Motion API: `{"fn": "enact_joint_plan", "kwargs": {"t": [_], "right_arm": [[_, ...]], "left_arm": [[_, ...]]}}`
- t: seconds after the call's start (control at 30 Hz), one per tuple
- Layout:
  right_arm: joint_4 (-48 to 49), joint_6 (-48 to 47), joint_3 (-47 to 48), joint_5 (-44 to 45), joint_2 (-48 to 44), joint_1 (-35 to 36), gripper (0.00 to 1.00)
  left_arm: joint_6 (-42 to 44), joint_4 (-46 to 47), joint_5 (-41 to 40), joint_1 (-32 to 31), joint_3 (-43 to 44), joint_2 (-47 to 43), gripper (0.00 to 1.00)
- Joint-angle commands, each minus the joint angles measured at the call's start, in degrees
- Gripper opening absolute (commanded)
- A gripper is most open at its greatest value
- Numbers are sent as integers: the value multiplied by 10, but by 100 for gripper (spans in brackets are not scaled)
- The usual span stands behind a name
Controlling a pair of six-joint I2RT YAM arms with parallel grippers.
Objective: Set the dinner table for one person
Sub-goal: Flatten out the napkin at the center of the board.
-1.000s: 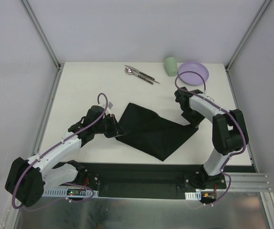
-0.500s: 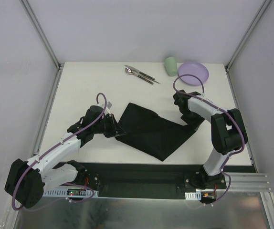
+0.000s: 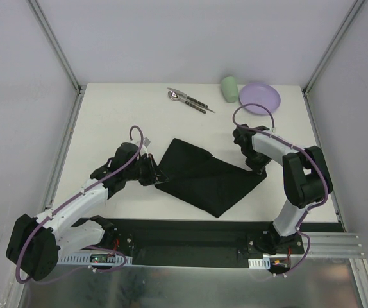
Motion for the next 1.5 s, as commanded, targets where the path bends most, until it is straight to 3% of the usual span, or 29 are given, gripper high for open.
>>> {"fn": "enact_joint_plan", "kwargs": {"t": [0.0,0.3,0.57,0.93,1.27,1.47], "right_arm": [[-12,13,-3,13,-9,4,1],[-57,2,4,72,-72,23,1],[-109,-52,23,154,-238,42,1],[-9,-292,57,158,-436,42,1],[70,-443,124,98,-471,43,1],[97,-508,208,58,-436,43,1]], "left_arm": [[10,-1,9,7,-6,-16,0],[17,-1,3,11,6,-9,0],[53,-14,1,31,92,42,0],[120,-73,20,117,314,137,0],[169,-167,23,178,495,157,0],[195,-232,10,185,615,159,0]]}}
